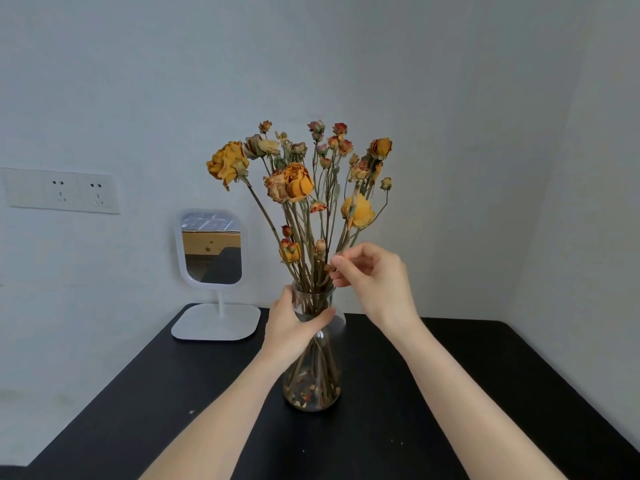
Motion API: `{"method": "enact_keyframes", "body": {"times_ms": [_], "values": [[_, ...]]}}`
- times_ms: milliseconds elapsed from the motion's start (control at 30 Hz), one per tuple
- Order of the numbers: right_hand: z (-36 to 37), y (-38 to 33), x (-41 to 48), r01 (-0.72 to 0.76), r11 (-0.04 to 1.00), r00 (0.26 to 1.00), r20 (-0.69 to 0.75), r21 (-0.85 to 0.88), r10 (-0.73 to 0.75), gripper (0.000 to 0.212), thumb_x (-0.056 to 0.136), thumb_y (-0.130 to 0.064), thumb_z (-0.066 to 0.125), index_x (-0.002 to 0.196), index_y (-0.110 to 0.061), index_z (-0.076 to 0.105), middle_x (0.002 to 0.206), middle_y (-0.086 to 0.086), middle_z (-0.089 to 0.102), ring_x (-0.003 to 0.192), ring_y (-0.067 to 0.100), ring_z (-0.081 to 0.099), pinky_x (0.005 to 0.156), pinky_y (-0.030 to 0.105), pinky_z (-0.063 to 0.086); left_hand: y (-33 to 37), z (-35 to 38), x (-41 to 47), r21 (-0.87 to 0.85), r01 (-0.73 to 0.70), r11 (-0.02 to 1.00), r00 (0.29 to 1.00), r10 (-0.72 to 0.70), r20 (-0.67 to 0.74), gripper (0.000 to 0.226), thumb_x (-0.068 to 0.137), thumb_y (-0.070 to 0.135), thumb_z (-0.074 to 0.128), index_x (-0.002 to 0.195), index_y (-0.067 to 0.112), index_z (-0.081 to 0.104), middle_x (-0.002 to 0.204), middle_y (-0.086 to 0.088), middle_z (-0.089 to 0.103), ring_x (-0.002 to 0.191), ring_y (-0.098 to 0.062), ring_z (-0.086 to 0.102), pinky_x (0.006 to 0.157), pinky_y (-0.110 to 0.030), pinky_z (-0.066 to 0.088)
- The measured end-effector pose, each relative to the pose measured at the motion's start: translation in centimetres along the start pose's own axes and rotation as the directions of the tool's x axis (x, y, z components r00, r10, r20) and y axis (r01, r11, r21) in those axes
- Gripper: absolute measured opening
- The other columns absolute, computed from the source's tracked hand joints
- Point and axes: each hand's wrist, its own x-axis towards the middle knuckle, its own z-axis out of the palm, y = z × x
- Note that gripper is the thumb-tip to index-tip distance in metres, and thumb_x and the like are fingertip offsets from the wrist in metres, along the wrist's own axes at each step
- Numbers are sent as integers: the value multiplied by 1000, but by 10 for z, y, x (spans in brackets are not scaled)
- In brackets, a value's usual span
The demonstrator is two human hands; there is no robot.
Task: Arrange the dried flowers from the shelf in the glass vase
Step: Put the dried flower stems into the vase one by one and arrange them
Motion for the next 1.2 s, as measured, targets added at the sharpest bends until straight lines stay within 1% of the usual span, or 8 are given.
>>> {"method": "enact_keyframes", "body": {"times_ms": [133, 300, 433, 633, 700, 900, 1000, 1200], "values": [[6, 4, 0, -16, 990, 1000, 7, -143, 17, 8, 85, -23, 65, 77, -21, 64, 70, -11, 62, 68, 3, 60, 65, 13, 47, -2, 1, 1, -2, 18, 1000, 1000, -18, -16, 61, 66, 44, 77, 116, 31, 46, 115, 9, 59, 110, -12, 55, 95, -40, 48], [11, 5, 1, -16, 977, 1000, 9, -212, 18, 8, 85, -23, 65, 83, -16, 68, 77, -7, 63, 72, 4, 59, 64, 11, 45, -4, 2, 2, -14, 33, 999, 999, -33, -18, 63, 64, 46, 78, 116, 31, 46, 115, 8, 60, 110, -12, 55, 95, -43, 49], [10, 2, 3, 18, 953, 1000, 18, -302, -13, 8, 85, -23, 65, 81, -17, 66, 71, -11, 58, 66, 1, 56, 58, 7, 39, -4, 2, 2, -7, 47, 999, 999, -47, -17, 64, 62, 52, 76, 114, 35, 45, 116, 8, 59, 111, -12, 54, 95, -43, 48], [10, -3, 5, 46, 960, 998, 48, -276, -34, 12, 84, -23, 67, 72, -23, 63, 66, -16, 56, 62, -1, 56, 52, 5, 39, -2, 2, 0, -22, 33, 999, 999, -33, -21, 64, 59, 55, 75, 113, 35, 46, 115, 9, 59, 110, -13, 54, 95, -44, 49], [10, -4, 4, 57, 963, 997, 70, -264, -39, 13, 84, -23, 66, 72, -24, 62, 66, -17, 56, 62, -3, 56, 51, 2, 40, -1, 2, -1, -18, 27, 999, 999, -27, -29, 60, 62, 51, 76, 112, 35, 46, 114, 9, 60, 109, -13, 55, 94, -44, 49], [11, -2, 5, 32, 960, 998, 66, -279, -14, 10, 84, -24, 67, 75, -20, 63, 68, -13, 57, 64, 1, 57, 59, 8, 40, 0, 2, -1, -36, 33, 999, 999, -34, -20, 61, 65, 46, 78, 116, 32, 46, 117, 6, 59, 110, -15, 55, 95, -45, 49], [10, -2, 4, 27, 960, 997, 73, -279, -7, 11, 84, -24, 67, 74, -19, 63, 68, -11, 56, 64, 1, 55, 58, 8, 39, 0, 2, -1, -43, 38, 998, 999, -39, -21, 63, 66, 43, 78, 119, 28, 47, 118, 4, 59, 112, -16, 54, 96, -46, 48], [9, -10, 9, 78, 967, 997, 30, -243, -73, 15, 83, -22, 69, 70, -21, 61, 65, -19, 53, 62, -7, 50, 58, 4, 39, 1, 2, -2, -31, 47, 998, 999, -48, -23, 65, 65, 46, 77, 120, 28, 47, 120, 4, 58, 115, -16, 52, 97, -46, 47]]}}
